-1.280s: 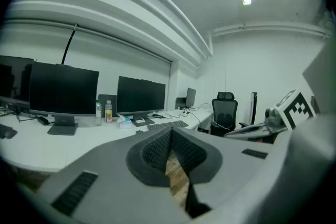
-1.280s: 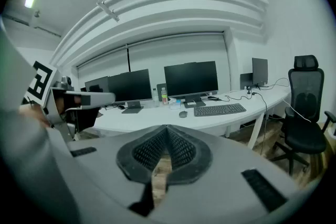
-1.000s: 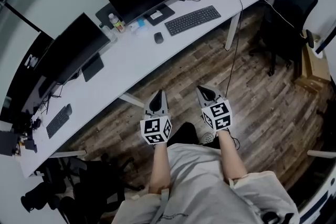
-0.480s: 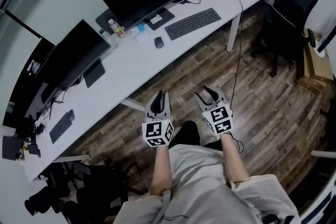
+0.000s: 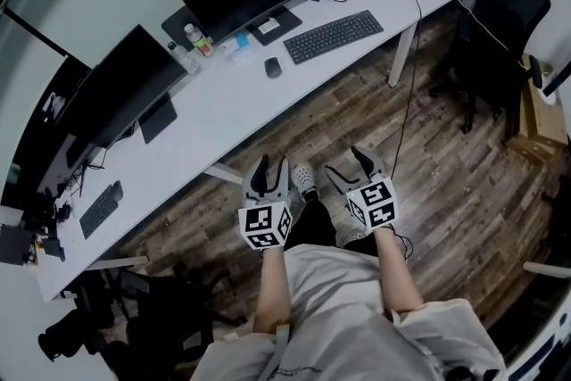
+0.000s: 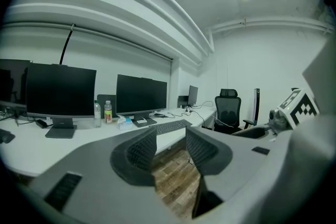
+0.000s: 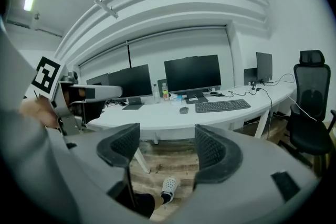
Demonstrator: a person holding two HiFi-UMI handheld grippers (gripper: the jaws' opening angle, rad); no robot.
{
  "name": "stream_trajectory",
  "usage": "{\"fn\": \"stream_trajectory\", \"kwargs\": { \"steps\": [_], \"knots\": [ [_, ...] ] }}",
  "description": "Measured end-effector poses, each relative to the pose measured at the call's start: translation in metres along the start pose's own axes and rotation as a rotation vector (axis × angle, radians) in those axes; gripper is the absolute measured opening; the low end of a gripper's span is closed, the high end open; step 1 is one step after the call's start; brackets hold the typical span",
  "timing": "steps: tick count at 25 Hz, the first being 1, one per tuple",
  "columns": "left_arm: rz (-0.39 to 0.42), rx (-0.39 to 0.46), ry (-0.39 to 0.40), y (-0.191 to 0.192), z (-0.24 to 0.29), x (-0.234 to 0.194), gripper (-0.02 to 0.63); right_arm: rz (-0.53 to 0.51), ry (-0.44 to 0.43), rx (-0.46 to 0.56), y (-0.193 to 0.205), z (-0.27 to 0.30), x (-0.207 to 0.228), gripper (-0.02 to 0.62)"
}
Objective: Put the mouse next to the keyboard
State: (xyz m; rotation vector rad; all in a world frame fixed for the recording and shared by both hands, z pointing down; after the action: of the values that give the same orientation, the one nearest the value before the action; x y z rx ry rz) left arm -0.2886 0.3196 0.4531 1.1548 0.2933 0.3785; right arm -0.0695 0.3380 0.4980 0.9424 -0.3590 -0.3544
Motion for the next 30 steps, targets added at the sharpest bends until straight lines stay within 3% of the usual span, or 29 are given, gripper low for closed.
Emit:
{"fn": "stream_trajectory", "kwargs": {
  "steps": [11, 20, 30],
  "knots": [
    [-0.051, -0.015, 0.005, -0.030, 0.093, -0.048, 0.173, 0.068, 0.023, 0.013, -0.050, 0.072, 0.047, 0.327],
    [-0.084, -0.065, 0.003, -0.074, 0.216, -0.127, 0.172, 0.098, 0.001, -0.052, -0.122, 0.190, 0.094, 0.327],
    [-0.095, -0.146, 0.038, -0.102, 0.329, -0.218, 0.170, 0.133, -0.017, -0.153, -0.180, 0.323, 0.114, 0.327]
  ]
}}
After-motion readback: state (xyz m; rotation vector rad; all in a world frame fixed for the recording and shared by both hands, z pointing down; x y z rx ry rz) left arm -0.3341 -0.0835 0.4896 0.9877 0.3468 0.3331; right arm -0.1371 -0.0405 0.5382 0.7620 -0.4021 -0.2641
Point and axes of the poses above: the fingertips, and each gripper's own axes: z forward along the fingers, x to its right, y out of its underside, the point moved 9 cm from there along -z, backward along the fingers, and after that the axes turned 12 degrees about -x, right-handed, at the moved point
